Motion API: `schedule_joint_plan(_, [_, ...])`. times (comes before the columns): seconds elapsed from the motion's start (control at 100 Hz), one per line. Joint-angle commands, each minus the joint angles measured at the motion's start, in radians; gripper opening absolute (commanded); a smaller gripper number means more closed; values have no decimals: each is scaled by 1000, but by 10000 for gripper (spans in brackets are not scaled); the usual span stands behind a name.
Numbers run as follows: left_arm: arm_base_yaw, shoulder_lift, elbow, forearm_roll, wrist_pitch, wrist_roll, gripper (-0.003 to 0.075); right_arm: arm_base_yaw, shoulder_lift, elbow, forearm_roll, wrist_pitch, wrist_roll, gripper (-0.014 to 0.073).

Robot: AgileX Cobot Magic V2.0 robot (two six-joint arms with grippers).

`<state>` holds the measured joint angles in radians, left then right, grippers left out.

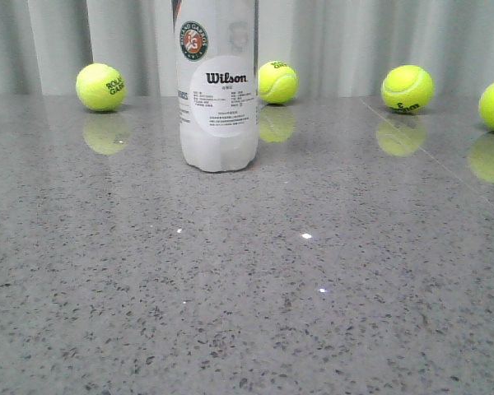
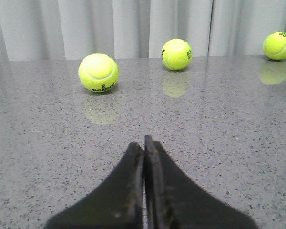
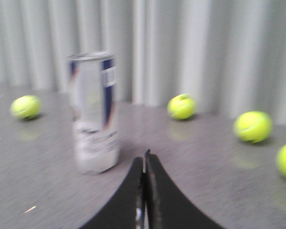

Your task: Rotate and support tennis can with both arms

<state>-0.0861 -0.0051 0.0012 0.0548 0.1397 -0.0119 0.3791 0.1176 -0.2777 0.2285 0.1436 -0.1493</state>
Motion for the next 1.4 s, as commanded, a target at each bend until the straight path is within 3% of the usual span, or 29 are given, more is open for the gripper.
schedule_joint_plan(0.0, [-1,-33,44,-8,-78,-11,-19,-89,13,50,-115,-249,82,-62])
schedule_joint_plan(0.15, [-1,-33,44,-8,-78,-11,-19,-255,13,158,-296,-338,262,-62])
schedule_joint_plan(0.37, [-1,-33,44,-8,-78,-11,-19,-406,-35,275,-313,-299,301,-62])
schedule_joint_plan(0.55, [-1,-33,44,-8,-78,-11,-19,-411,-150,307,-313,-144,297,-62])
schedule_joint_plan(0.81, [-1,-33,44,-8,-78,-11,-19,-411,-146,308,-235,-144,195,-62])
schedule_joint_plan(1.389, [-1,-33,44,-8,-78,-11,-19,-411,-146,308,-228,-149,194,-62])
